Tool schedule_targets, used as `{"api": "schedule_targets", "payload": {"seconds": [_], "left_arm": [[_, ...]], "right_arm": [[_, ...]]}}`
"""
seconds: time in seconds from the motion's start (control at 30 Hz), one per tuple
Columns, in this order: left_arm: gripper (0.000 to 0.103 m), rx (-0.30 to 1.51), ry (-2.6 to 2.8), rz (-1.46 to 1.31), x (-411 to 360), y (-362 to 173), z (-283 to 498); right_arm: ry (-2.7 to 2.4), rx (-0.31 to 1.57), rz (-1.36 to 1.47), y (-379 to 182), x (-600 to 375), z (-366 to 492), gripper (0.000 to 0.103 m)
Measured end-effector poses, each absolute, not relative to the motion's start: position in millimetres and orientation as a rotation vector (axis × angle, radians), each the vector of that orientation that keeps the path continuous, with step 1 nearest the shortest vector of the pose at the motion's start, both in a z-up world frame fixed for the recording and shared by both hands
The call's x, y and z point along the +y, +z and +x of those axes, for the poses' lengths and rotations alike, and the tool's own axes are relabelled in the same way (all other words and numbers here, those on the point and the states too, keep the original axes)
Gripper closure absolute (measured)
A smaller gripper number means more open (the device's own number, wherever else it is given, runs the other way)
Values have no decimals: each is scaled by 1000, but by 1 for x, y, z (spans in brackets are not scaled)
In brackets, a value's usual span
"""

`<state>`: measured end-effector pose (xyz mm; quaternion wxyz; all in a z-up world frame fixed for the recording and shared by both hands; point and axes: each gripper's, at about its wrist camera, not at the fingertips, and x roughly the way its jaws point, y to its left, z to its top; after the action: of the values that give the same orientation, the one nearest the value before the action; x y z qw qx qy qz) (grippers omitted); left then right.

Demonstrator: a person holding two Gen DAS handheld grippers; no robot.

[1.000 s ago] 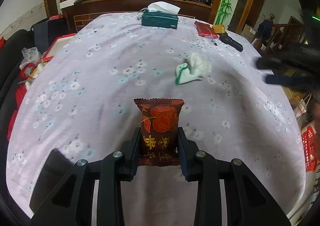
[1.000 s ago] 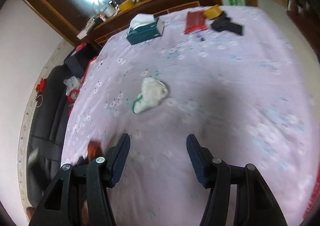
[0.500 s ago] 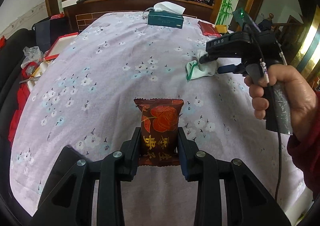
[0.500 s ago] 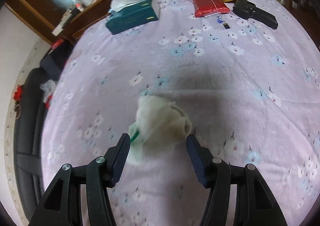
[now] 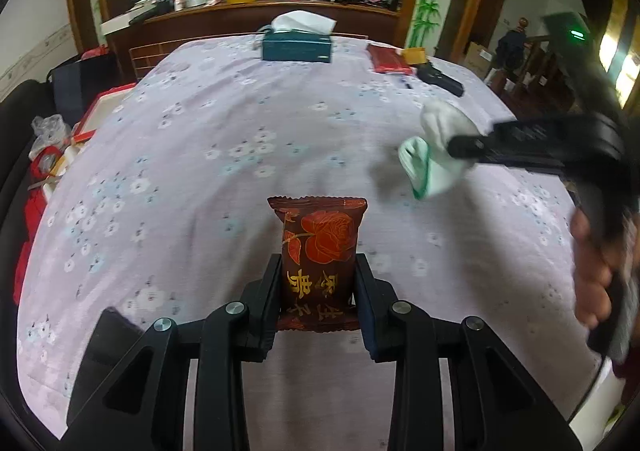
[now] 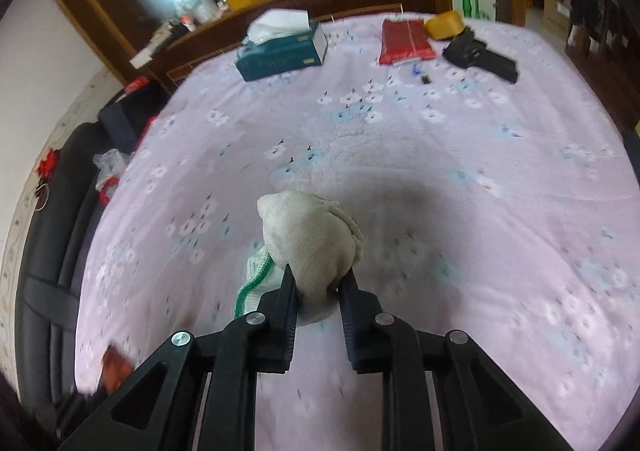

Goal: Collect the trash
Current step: 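Grasp the white mask with the right gripper, then carry the snack packet and white mask over the red basket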

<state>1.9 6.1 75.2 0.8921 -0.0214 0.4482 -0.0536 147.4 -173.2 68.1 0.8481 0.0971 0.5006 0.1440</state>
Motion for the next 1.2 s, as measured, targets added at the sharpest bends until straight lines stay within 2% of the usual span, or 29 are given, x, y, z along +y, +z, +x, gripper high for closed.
{"api": "schedule_targets", "payload": {"seconds": [0.6,1.2], "left_arm": [[71,881,-262,58,-106,100,-25],[71,803,-408,144,-195,126,-35]], "right_arm": [[191,979,291,99,-303,-16,82],[52,890,364,128,-387,-78,82]]}}
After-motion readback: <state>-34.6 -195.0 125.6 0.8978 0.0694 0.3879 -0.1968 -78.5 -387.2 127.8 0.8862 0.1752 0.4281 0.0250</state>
